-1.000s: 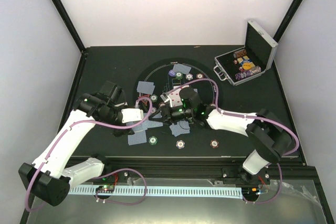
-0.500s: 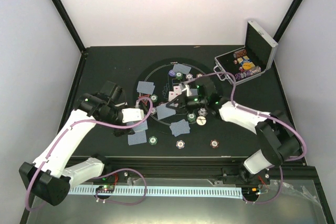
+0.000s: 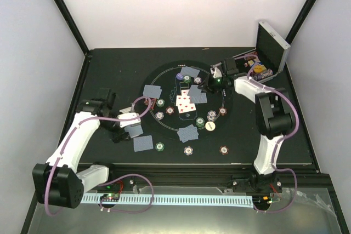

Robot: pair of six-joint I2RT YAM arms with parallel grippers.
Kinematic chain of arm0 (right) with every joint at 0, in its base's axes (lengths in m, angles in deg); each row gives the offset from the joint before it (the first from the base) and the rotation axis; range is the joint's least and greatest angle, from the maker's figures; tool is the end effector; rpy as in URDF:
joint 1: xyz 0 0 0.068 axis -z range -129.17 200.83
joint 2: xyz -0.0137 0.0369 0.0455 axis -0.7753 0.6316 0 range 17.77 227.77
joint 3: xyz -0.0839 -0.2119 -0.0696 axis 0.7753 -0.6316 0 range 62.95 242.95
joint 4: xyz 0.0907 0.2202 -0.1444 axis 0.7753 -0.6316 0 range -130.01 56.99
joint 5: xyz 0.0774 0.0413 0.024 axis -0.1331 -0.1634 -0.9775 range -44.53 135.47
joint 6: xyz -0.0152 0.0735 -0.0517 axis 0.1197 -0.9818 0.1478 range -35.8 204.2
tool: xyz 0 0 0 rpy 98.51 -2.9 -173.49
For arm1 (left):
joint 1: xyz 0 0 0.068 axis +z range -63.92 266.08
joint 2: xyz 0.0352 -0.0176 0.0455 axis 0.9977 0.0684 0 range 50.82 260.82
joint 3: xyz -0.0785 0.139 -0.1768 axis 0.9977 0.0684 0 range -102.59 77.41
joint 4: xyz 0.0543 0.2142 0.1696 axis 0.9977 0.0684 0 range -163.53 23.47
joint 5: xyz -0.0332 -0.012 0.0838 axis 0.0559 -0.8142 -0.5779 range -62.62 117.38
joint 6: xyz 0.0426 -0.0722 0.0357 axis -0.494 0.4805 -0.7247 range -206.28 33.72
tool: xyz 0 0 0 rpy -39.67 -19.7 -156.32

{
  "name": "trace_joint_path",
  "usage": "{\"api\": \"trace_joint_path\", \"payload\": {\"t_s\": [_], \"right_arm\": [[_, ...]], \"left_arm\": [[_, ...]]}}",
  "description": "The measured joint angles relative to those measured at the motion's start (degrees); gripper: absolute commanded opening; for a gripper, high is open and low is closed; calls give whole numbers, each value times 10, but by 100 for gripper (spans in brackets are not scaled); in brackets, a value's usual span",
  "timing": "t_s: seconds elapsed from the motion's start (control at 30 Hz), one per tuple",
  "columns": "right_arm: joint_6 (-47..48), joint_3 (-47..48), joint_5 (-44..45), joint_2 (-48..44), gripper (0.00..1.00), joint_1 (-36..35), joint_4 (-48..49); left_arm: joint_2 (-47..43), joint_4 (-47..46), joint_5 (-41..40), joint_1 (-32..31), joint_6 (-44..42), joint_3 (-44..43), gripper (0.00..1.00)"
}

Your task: Distribute texas hold em gaming equipment

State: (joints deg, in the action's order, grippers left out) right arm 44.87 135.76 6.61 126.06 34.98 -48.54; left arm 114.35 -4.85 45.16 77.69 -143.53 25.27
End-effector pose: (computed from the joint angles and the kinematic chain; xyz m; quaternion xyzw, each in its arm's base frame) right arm 0.3970 0.1659 0.1193 0.0722 0.8930 0.4237 0.1338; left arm 0.2083 -0.0559 0.1750 0.5447 0.8199 -0.1048 0.1415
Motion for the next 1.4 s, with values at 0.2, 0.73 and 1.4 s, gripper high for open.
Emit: {"api": "trace_joint_path", "payload": {"t_s": [0.2, 0.73, 1.4], "right_arm": [[42, 68, 45, 87, 14, 5, -72], [96, 45, 147, -7, 74, 18, -159], [120, -77, 236, -279, 100, 19, -207]], "left_arm": [[11, -31, -23, 89, -54, 51, 2], [71, -187, -76, 118, -103, 174, 20], [-11, -109, -53, 122, -115, 109, 99]]}}
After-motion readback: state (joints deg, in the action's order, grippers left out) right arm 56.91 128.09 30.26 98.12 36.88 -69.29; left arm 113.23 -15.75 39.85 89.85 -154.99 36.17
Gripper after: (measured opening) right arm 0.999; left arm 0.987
